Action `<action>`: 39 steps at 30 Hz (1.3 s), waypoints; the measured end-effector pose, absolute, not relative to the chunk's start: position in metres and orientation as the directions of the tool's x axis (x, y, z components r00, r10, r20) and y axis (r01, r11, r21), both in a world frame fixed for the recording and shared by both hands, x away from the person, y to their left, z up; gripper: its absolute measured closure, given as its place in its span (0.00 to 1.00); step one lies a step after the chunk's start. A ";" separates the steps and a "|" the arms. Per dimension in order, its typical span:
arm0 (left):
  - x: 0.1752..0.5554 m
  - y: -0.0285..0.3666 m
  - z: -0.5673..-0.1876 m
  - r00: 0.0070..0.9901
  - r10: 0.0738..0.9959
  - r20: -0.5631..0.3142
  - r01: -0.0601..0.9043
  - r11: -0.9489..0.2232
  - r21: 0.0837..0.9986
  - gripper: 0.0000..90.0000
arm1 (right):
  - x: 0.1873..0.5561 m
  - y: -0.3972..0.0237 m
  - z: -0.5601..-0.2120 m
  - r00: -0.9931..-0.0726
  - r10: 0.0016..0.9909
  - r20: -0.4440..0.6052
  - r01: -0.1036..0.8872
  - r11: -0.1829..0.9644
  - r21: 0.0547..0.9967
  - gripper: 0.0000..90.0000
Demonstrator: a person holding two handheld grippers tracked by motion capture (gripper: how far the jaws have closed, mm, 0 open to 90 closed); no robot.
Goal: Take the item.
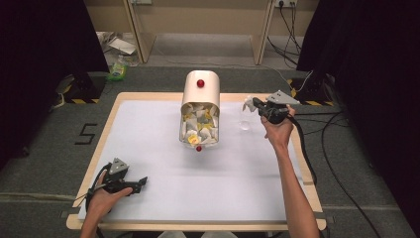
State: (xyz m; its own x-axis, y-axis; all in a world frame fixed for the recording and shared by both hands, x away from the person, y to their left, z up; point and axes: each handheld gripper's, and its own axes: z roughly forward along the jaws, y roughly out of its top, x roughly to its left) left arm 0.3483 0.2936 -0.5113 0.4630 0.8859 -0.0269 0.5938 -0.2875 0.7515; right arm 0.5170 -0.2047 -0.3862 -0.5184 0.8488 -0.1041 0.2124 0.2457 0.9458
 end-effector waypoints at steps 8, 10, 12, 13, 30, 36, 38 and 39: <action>0.348 0.294 -0.511 0.463 0.886 -0.027 0.594 -0.288 0.752 0.12 | 0.530 -0.205 -0.401 -0.503 0.858 -0.106 0.246 0.260 0.934 1.00; 0.348 0.294 -0.511 0.463 0.886 -0.027 0.594 -0.287 0.752 0.12 | 0.531 -0.205 -0.402 -0.501 0.858 -0.108 0.249 0.263 0.932 1.00; 0.348 0.294 -0.511 0.463 0.886 -0.027 0.594 -0.287 0.752 0.12 | 0.534 -0.205 -0.405 -0.500 0.860 -0.105 0.256 0.263 0.930 1.00; 0.348 0.294 -0.511 0.463 0.886 -0.027 0.594 -0.288 0.752 0.12 | 0.534 -0.205 -0.406 -0.499 0.860 -0.103 0.258 0.261 0.930 1.00; 0.348 0.294 -0.511 0.463 0.886 -0.027 0.594 -0.287 0.752 0.12 | 0.544 -0.205 -0.420 -0.508 0.860 -0.059 0.303 0.242 0.922 0.86; 0.348 0.294 -0.511 0.463 0.886 -0.028 0.593 -0.286 0.752 0.12 | 0.542 -0.207 -0.415 -0.499 0.866 -0.039 0.307 0.219 0.926 0.77; 0.348 0.294 -0.511 0.463 0.886 -0.028 0.593 -0.287 0.752 0.12 | 0.540 -0.207 -0.413 -0.500 0.866 -0.029 0.317 0.214 0.924 0.68; 0.348 0.294 -0.511 0.463 0.886 -0.028 0.593 -0.287 0.752 0.12 | 0.540 -0.207 -0.413 -0.500 0.866 -0.029 0.317 0.214 0.924 0.68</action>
